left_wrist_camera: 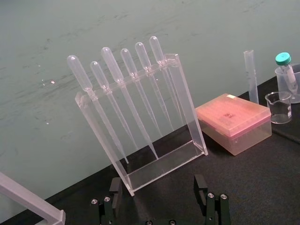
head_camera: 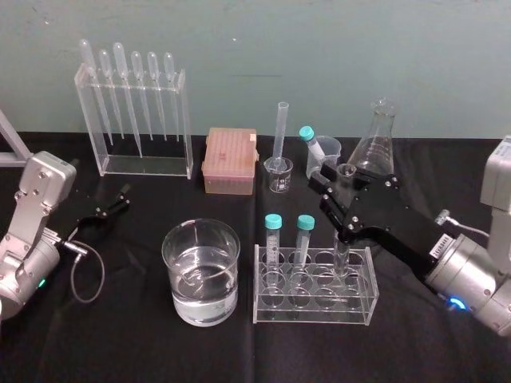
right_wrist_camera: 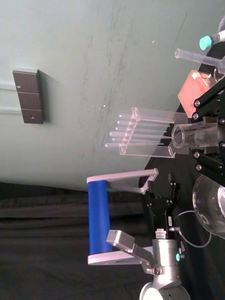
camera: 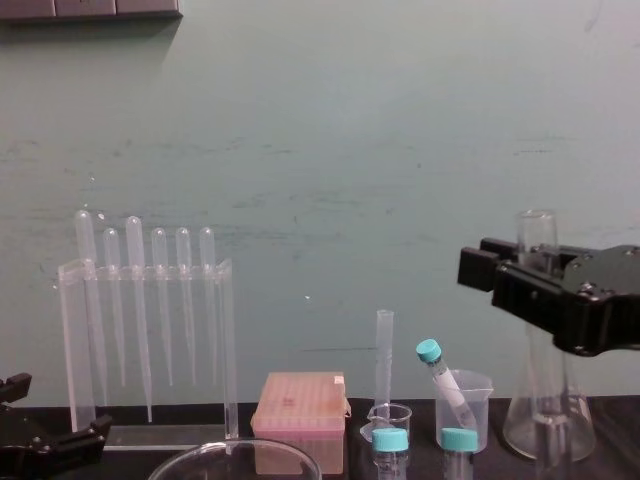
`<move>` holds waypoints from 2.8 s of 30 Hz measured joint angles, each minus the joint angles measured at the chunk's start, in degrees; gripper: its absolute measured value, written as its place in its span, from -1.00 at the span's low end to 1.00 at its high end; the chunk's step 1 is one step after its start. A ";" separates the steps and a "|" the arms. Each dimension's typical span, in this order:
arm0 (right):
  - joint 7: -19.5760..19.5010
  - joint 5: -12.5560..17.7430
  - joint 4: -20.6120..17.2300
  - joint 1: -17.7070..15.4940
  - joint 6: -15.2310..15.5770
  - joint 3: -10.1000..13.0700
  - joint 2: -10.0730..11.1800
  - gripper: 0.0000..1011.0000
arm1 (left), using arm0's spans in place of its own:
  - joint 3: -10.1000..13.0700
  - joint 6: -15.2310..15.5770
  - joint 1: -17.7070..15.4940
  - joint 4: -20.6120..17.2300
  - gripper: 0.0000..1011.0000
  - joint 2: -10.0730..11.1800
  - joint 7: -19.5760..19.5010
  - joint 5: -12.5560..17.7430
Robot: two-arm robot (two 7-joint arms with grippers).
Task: Hold the test tube with one hand and immerse one end into the beaker, then return it to the test tube rack.
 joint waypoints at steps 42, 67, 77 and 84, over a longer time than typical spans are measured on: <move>2.03 2.56 8.20 4.98 1.04 -5.33 -1.50 -0.59 | 0.00 0.00 0.00 0.00 0.98 0.00 0.00 0.00; 2.70 2.65 10.11 6.47 1.21 -7.22 -1.81 -0.59 | 0.00 0.00 0.00 0.00 0.98 0.00 0.00 0.00; 2.76 2.12 10.42 7.03 1.77 -8.01 -1.84 -0.58 | 0.00 0.00 0.00 0.00 0.98 0.00 0.00 0.00; 2.48 1.96 10.14 6.72 2.59 -8.45 -1.75 -0.58 | 0.00 0.00 0.00 0.00 0.98 0.00 0.00 0.00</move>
